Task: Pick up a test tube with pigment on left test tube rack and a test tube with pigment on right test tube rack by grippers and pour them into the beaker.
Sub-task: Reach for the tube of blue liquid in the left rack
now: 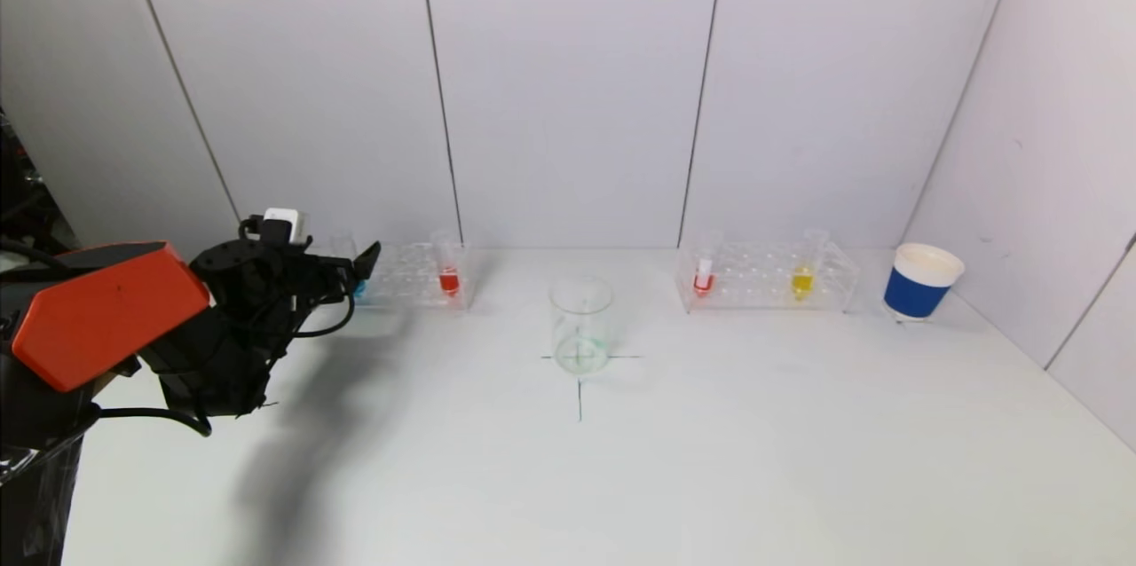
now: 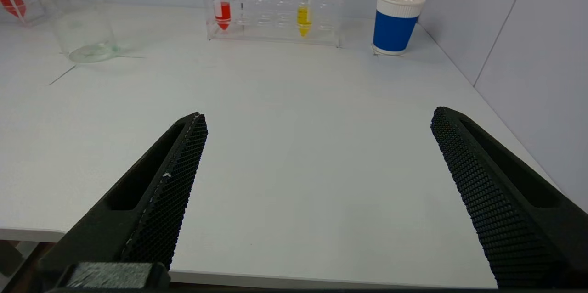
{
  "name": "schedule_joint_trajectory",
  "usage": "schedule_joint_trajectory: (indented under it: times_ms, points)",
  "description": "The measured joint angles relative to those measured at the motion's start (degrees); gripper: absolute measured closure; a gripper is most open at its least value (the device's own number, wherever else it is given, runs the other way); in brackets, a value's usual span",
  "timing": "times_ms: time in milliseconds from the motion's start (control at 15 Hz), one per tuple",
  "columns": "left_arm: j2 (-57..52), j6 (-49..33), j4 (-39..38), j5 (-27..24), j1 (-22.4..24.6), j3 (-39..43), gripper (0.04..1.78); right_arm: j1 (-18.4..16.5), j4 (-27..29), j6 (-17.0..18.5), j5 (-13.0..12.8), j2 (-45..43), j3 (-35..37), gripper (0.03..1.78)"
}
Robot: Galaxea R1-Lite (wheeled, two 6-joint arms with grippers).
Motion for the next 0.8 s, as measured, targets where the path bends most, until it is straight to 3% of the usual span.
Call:
schedule_joint_trajectory:
  times_ms: [400, 600, 800]
  points:
    - [0.07, 0.0, -0.1, 0.02, 0.0, 0.0, 0.13, 0.0, 0.0, 0.0, 0.0, 0.0, 0.0, 0.04]
    - [0.09, 0.06, -0.11, -0.05, 0.0, 0.0, 0.43, 0.0, 0.0, 0.0, -0.02, 0.0, 0.0, 0.04]
    - [0.09, 0.11, -0.1, -0.05, 0.0, 0.0, 0.98, 0.02, 0.0, 0.0, -0.02, 0.0, 0.0, 0.04]
